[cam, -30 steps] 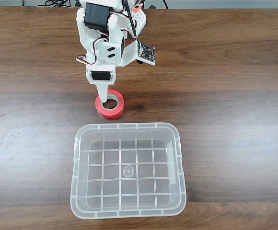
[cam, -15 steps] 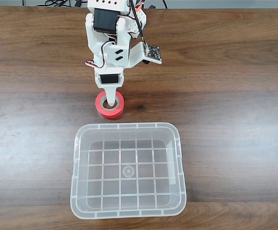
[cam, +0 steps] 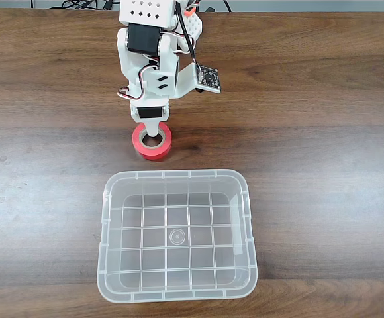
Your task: Grab the tape and place it in the box.
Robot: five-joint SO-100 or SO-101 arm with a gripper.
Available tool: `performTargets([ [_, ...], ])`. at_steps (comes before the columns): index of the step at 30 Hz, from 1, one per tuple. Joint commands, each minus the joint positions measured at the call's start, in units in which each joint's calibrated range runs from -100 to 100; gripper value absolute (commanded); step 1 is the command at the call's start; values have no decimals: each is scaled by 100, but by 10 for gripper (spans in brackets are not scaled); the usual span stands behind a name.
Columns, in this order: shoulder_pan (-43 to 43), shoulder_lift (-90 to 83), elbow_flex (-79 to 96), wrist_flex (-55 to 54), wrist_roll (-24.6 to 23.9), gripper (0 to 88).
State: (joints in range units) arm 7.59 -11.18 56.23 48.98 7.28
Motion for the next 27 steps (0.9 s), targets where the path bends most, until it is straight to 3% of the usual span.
performTargets([
  [1,75,-9,-134,-10,10,67],
  [16,90,-81,-134,59,15,67],
  [27,170,-1931,-2132,2311,0,67],
])
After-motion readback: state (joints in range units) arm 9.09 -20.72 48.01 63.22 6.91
